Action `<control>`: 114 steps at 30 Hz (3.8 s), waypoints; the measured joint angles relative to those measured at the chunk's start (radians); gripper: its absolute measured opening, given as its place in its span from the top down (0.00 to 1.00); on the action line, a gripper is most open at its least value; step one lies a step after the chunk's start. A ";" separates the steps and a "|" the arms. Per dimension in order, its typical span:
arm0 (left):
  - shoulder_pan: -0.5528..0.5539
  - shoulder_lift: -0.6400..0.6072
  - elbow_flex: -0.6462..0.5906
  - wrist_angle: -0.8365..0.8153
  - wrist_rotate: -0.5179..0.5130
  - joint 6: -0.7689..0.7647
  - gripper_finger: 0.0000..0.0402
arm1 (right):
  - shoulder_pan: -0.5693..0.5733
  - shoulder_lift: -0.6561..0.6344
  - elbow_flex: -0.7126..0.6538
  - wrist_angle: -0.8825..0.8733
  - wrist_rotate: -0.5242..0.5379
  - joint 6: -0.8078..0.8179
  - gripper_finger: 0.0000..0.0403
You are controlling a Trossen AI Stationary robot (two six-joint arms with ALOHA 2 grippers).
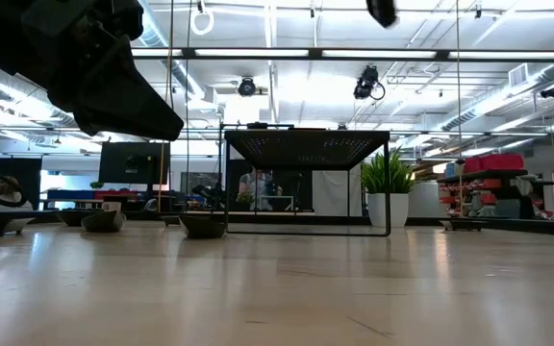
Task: Pick & Place Mini shaped plates
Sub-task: Stack the black leaf-shaped plate on top of the black leaf-shaped plates on the shelf, then stack the black square-shaped plate on top of the black square-shaped plates on the shelf
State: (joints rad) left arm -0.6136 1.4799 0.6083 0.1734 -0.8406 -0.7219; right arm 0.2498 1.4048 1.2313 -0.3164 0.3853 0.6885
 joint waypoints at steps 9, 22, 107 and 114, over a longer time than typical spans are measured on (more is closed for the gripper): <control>0.000 0.000 0.000 0.000 0.000 0.000 0.66 | -0.448 0.021 0.083 0.095 -0.075 -0.122 0.99; 0.033 0.000 0.000 -0.001 0.004 0.002 0.66 | -0.796 0.197 0.082 0.115 -0.439 -0.036 1.00; 0.051 0.000 0.000 -0.002 0.033 0.000 0.66 | -0.819 0.345 0.081 0.154 -0.446 -0.260 0.97; 0.049 0.000 0.000 -0.002 0.033 0.000 0.66 | -0.768 0.296 0.081 0.181 -0.434 -0.357 0.98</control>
State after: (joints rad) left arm -0.5642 1.4796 0.6083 0.1713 -0.8072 -0.7223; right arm -0.5184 1.7008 1.3125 -0.1355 -0.0489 0.3313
